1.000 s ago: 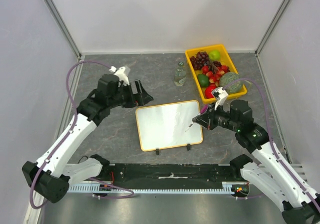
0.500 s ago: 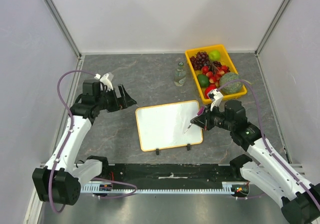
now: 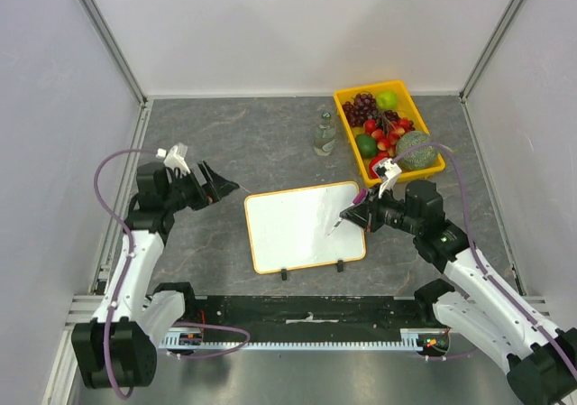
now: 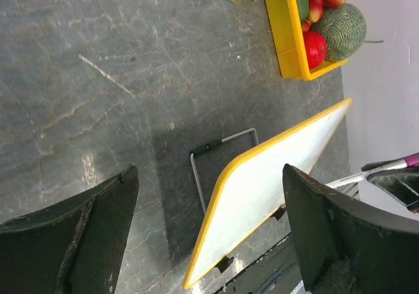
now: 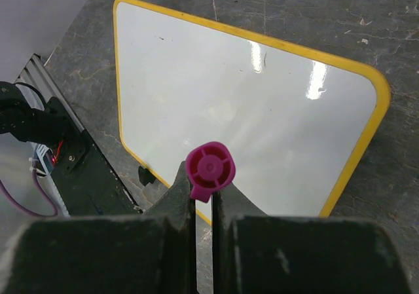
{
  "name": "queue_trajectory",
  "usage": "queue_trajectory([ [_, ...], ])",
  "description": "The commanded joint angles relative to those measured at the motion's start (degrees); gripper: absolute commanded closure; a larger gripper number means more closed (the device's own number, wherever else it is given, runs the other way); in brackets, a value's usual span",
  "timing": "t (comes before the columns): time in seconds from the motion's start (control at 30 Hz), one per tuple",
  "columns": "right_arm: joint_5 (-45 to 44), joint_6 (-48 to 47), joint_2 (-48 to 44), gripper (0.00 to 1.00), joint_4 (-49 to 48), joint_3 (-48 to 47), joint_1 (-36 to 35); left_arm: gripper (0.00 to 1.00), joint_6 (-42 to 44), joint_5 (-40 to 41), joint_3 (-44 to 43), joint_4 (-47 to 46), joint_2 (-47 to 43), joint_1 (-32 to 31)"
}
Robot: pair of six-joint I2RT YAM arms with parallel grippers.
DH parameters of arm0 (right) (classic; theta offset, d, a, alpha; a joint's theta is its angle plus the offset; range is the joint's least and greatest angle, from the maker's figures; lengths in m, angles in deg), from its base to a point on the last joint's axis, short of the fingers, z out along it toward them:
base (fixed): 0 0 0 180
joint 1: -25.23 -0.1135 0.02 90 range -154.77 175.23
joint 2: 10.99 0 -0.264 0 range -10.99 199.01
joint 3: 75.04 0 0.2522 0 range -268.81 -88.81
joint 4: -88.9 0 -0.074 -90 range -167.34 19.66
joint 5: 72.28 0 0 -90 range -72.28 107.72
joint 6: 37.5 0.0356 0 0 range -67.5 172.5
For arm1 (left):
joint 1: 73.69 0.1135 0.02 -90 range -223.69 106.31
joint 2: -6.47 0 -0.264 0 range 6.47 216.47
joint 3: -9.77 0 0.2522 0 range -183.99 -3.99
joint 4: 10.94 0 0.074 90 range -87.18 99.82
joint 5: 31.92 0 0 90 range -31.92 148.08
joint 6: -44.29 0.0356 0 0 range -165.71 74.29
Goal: Write a sentence on the whiteboard
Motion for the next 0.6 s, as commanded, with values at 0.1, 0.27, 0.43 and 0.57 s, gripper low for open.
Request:
queue_trajectory([
  [0.1, 2.1, -0.9, 1.8, 1.0, -3.2, -1.8, 0.0, 0.05, -6.4, -1.2, 10.9, -17.6, -5.0, 0.1],
  [0.27, 2.2, -0.1, 1.9, 1.0, -4.6, -1.5, 0.1, 0.06, -8.1, -4.6, 14.5, -24.4, -4.9, 0.1],
  [0.43, 3.8, 0.5, 2.5, 1.0, -5.4, -2.6, 0.0, 0.05, -10.9, -6.2, 22.2, -37.9, -5.9, 0.0],
  [0.57, 5.0, 0.7, 2.9, 1.0, -5.1, -3.8, 0.0, 0.05, -12.9, -8.9, 24.2, -44.9, -4.8, -0.1],
])
